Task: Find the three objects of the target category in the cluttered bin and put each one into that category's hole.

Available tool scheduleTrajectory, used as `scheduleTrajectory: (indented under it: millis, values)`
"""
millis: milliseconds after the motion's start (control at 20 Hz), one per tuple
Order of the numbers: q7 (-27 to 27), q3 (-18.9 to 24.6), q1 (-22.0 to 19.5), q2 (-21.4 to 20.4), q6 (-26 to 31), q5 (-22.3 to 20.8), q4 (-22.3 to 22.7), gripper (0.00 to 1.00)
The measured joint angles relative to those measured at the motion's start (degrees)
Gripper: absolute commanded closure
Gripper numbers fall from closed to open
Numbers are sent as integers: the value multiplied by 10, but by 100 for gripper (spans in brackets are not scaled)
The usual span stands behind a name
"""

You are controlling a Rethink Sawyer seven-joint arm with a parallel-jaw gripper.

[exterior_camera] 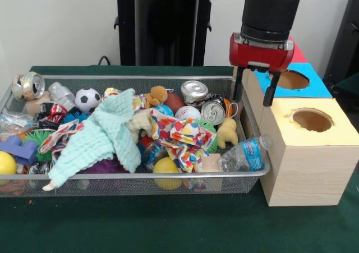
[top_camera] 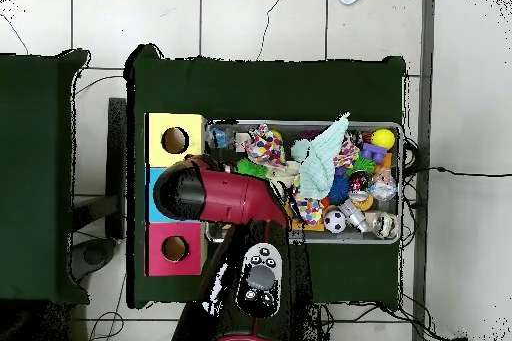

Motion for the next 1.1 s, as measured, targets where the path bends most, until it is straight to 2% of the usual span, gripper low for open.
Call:
scheduleTrajectory:
  millis: [300, 700, 1100]
  values:
    - [0, 0, -7, 20, -37, 0, -13, 0]
    - [0, 0, -16, 48, -39, 0, -20, 0]
    - [0, 0, -16, 50, -39, 0, -20, 0]
